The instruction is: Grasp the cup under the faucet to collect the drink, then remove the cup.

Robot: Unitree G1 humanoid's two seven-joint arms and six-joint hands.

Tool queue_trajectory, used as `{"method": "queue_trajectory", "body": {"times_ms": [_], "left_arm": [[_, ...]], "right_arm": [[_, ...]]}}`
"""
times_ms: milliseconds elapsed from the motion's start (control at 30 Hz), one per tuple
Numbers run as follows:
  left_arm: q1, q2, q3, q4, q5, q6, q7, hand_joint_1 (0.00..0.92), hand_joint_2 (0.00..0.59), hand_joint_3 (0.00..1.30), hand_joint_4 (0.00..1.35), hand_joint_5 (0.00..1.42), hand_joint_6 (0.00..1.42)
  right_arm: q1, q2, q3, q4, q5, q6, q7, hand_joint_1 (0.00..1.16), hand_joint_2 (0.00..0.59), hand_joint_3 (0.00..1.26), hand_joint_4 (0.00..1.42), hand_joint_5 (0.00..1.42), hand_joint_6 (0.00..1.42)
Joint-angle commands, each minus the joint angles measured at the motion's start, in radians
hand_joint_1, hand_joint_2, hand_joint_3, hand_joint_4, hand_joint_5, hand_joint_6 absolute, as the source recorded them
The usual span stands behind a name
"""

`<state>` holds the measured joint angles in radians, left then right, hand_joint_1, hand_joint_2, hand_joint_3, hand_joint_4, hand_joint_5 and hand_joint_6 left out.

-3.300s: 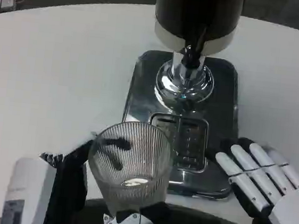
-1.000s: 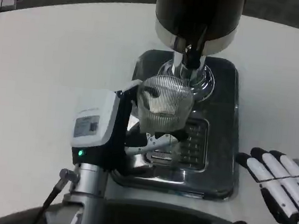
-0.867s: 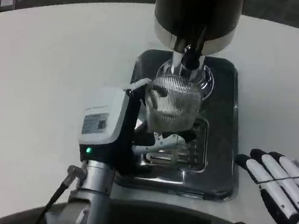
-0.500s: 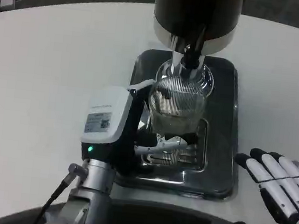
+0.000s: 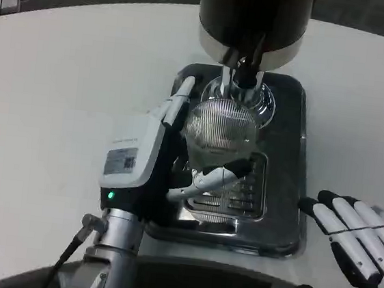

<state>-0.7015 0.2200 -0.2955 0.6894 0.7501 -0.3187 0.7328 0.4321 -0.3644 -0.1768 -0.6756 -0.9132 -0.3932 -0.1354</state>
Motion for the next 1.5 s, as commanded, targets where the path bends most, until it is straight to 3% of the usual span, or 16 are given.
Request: {"method": "queue_trajectory", "body": {"times_ms": [33,233,333,433,533,633,733,933,1267,1500], "left_arm": [[0.047,0.005,0.011,-0.062,-0.027,0.0,-0.012,0.0,0.0,0.0,0.0,0.28,0.22],[0.151,0.005,0.044,-0.26,-0.058,0.014,-0.036,0.0,0.0,0.0,0.0,0.25,0.18],[0.244,-0.004,0.084,-0.434,-0.078,0.034,-0.062,0.0,0.0,0.0,0.0,0.23,0.16],[0.317,-0.011,0.11,-0.581,-0.103,0.051,-0.109,0.0,0.056,0.0,0.0,0.21,0.15],[0.393,-0.047,0.143,-0.754,-0.152,0.114,-0.19,0.0,0.132,0.0,0.0,0.19,0.14],[0.444,-0.067,0.163,-0.902,-0.212,0.17,-0.3,0.0,0.174,0.0,0.0,0.07,0.04],[0.472,-0.067,0.168,-1.033,-0.227,0.216,-0.406,0.0,0.186,0.0,0.0,0.0,0.0],[0.455,-0.086,0.158,-1.236,-0.265,0.331,-0.593,0.0,0.189,0.0,0.0,0.0,0.0],[0.32,-0.116,0.132,-1.364,-0.261,0.504,-0.789,0.0,0.186,0.0,0.0,0.0,0.0],[0.299,-0.159,0.037,-1.352,-0.205,0.597,-0.833,0.0,0.185,0.0,0.0,0.0,0.0]], "right_arm": [[0.005,0.006,0.004,-0.009,0.009,-0.001,0.011,0.25,0.512,0.13,0.08,0.11,0.15],[0.01,0.005,-0.001,-0.009,0.016,-0.004,0.013,0.25,0.512,0.14,0.08,0.11,0.15],[0.01,0.005,-0.001,-0.01,0.021,-0.002,0.018,0.25,0.512,0.14,0.08,0.12,0.15],[0.012,0.005,0.001,-0.008,0.024,-0.003,0.022,0.26,0.512,0.14,0.08,0.12,0.15],[0.017,0.006,0.003,-0.008,0.027,-0.004,0.025,0.26,0.512,0.14,0.08,0.12,0.15],[0.021,0.009,0.004,-0.01,0.03,-0.004,0.027,0.26,0.512,0.14,0.08,0.12,0.15],[0.026,0.01,0.006,-0.013,0.033,-0.006,0.03,0.26,0.512,0.14,0.08,0.12,0.15],[0.024,0.007,0.01,-0.015,0.042,-0.011,0.036,0.26,0.512,0.14,0.08,0.12,0.15],[0.02,0.007,0.008,-0.015,0.052,-0.01,0.041,0.26,0.512,0.14,0.08,0.12,0.15],[0.026,0.01,-0.001,-0.02,0.057,-0.007,0.04,0.26,0.512,0.14,0.08,0.12,0.15]]}}
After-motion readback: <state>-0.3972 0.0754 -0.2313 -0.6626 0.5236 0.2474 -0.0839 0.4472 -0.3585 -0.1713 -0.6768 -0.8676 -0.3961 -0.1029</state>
